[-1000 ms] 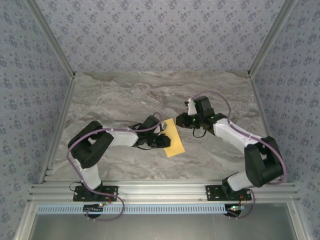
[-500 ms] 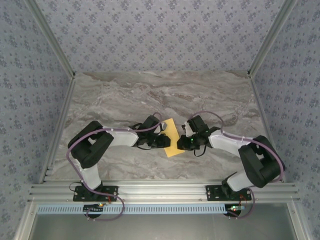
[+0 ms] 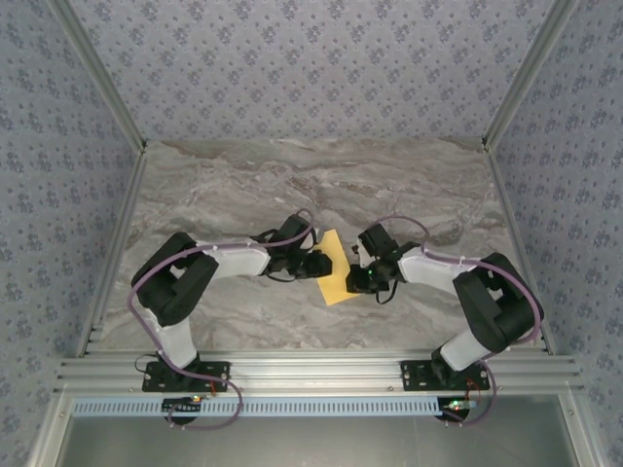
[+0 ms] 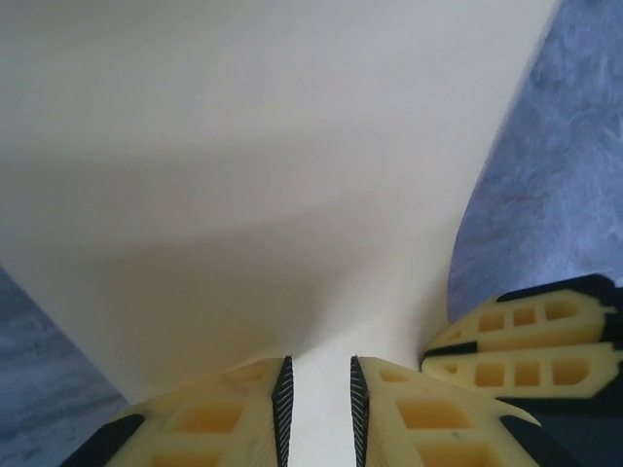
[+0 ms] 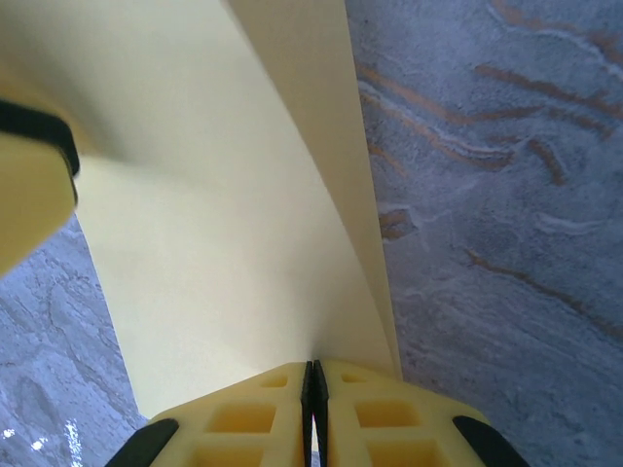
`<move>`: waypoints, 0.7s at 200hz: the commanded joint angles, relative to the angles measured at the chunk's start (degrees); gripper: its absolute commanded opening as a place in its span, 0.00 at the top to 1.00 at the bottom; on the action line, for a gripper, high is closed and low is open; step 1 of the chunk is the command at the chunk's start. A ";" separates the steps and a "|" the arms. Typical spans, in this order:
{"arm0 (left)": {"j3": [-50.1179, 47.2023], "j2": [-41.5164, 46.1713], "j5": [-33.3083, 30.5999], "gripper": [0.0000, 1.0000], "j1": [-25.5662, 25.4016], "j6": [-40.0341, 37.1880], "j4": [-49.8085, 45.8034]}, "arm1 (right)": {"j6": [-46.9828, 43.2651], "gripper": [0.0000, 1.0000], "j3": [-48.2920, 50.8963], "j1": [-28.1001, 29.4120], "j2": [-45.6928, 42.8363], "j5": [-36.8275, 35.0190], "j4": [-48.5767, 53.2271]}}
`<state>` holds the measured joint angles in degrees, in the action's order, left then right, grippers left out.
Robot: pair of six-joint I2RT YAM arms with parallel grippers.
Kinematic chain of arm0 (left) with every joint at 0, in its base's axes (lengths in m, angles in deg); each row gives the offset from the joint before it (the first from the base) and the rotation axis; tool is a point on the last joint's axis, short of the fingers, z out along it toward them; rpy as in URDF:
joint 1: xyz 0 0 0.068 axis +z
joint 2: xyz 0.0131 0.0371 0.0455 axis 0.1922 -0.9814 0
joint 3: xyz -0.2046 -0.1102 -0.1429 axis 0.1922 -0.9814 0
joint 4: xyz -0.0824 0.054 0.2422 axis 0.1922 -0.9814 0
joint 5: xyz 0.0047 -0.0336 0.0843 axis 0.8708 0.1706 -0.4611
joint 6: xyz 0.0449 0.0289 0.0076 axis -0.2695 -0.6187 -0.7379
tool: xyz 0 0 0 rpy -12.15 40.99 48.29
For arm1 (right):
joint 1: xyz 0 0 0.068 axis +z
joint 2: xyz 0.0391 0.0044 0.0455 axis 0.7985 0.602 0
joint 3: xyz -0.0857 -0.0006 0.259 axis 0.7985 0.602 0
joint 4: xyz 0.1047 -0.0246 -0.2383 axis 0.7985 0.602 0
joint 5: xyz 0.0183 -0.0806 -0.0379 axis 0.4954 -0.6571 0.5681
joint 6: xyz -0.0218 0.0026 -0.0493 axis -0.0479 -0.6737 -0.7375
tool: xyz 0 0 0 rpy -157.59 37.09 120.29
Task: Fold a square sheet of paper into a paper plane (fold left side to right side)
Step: First fold the square sheet of paper in half at the center of the table.
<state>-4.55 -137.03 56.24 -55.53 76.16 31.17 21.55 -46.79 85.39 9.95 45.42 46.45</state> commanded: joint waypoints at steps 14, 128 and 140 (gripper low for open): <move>2.89 -3.35 -1.00 0.74 0.25 -1.87 -1.80 | -1.40 0.89 -0.06 0.12 2.81 -4.41 4.44; 3.16 -4.96 -4.21 0.75 7.31 -4.25 -2.84 | -2.77 0.90 0.07 0.28 2.81 -5.85 8.56; 3.97 -5.47 -4.13 0.75 8.71 -4.89 -2.94 | -2.70 0.90 0.18 0.37 2.82 -5.54 8.48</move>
<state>-2.36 -140.54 56.26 -50.15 74.11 30.93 20.00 -48.14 85.56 10.76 44.94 48.54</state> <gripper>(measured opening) 0.252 0.106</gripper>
